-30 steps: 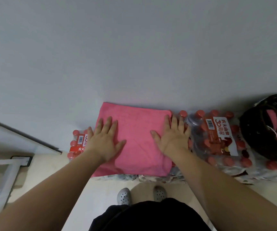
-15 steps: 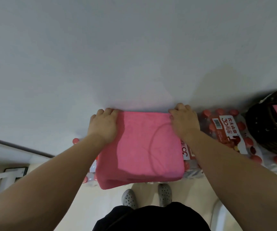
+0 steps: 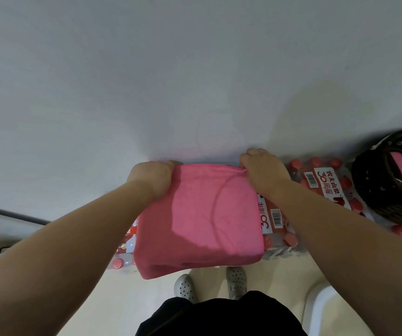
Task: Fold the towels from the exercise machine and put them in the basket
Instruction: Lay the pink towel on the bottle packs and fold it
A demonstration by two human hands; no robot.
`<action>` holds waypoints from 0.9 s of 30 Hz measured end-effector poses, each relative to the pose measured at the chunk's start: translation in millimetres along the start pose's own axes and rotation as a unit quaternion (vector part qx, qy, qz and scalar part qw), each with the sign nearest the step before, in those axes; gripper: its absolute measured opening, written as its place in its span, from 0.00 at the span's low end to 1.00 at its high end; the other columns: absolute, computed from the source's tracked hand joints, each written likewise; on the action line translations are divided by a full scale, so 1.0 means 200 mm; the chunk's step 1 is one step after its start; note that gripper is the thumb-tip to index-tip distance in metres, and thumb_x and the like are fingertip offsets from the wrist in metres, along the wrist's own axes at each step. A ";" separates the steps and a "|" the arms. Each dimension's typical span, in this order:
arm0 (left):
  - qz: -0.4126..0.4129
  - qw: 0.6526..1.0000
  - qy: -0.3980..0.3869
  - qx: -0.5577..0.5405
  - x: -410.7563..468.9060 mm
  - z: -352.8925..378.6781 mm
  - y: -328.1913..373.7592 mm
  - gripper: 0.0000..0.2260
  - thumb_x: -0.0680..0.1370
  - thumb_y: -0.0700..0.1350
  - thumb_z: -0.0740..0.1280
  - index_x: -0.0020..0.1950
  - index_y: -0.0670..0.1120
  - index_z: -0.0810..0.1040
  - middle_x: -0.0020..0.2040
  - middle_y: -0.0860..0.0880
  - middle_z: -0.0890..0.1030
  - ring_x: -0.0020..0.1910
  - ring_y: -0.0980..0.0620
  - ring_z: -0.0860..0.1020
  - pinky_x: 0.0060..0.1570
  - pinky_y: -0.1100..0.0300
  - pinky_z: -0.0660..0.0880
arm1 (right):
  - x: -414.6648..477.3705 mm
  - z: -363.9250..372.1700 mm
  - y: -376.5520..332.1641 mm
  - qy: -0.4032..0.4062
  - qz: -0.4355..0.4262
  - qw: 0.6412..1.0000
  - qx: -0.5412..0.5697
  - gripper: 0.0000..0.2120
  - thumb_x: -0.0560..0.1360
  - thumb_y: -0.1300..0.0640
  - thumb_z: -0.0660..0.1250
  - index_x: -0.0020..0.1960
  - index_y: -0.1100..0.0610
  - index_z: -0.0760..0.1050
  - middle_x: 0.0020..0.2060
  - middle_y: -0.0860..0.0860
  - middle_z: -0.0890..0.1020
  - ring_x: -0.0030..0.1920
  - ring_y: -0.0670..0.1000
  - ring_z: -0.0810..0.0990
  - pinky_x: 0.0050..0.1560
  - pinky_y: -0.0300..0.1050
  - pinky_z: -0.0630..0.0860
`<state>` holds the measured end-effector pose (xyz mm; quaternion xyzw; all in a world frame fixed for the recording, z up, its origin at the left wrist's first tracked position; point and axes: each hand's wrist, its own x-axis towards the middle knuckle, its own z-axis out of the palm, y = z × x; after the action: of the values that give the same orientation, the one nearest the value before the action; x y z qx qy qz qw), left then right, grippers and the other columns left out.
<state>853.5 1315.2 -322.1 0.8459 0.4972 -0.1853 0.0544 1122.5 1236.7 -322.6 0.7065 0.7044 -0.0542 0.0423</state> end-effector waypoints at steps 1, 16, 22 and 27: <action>0.009 1.000 -0.001 -0.002 0.00 -0.02 0.00 0.23 0.79 0.40 0.56 0.73 0.54 0.65 0.60 0.45 0.79 0.56 0.42 0.79 0.45 0.53 0.71 | 0.00 0.00 0.01 -0.001 -0.005 1.000 0.003 0.13 0.76 0.66 0.60 0.56 0.55 0.75 0.52 0.53 0.76 0.55 0.55 0.75 0.51 0.50 0.77; 0.018 0.998 0.065 -0.007 0.02 -0.11 0.00 0.18 0.77 0.43 0.61 0.64 0.57 0.77 0.56 0.48 0.81 0.53 0.43 0.80 0.46 0.56 0.76 | -0.12 -0.04 0.06 0.022 0.119 0.928 0.352 0.05 0.73 0.65 0.70 0.45 0.58 0.83 0.42 0.51 0.83 0.43 0.51 0.81 0.48 0.46 0.79; -0.018 0.988 0.121 -0.089 -0.12 -0.04 -0.13 0.08 0.77 0.49 0.64 0.49 0.52 0.83 0.47 0.49 0.71 0.39 0.43 0.78 0.39 0.55 0.74 | -0.15 -0.05 0.00 0.053 0.253 0.831 0.492 0.11 0.72 0.69 0.71 0.40 0.53 0.81 0.33 0.53 0.83 0.29 0.50 0.81 0.35 0.47 0.82; 0.001 0.968 0.171 -0.186 -0.23 -0.01 -0.19 0.06 0.74 0.45 0.67 0.47 0.46 0.82 0.63 0.49 0.74 0.49 0.43 0.80 0.47 0.52 0.77 | -0.17 -0.08 -0.05 0.040 0.294 0.796 0.528 0.06 0.73 0.68 0.71 0.46 0.59 0.83 0.38 0.57 0.84 0.31 0.53 0.79 0.31 0.44 0.78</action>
<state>800.9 1296.7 -300.2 0.8405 0.5241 0.0578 0.1249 1113.7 1205.3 -302.6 0.7937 0.3260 -0.3743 -0.3517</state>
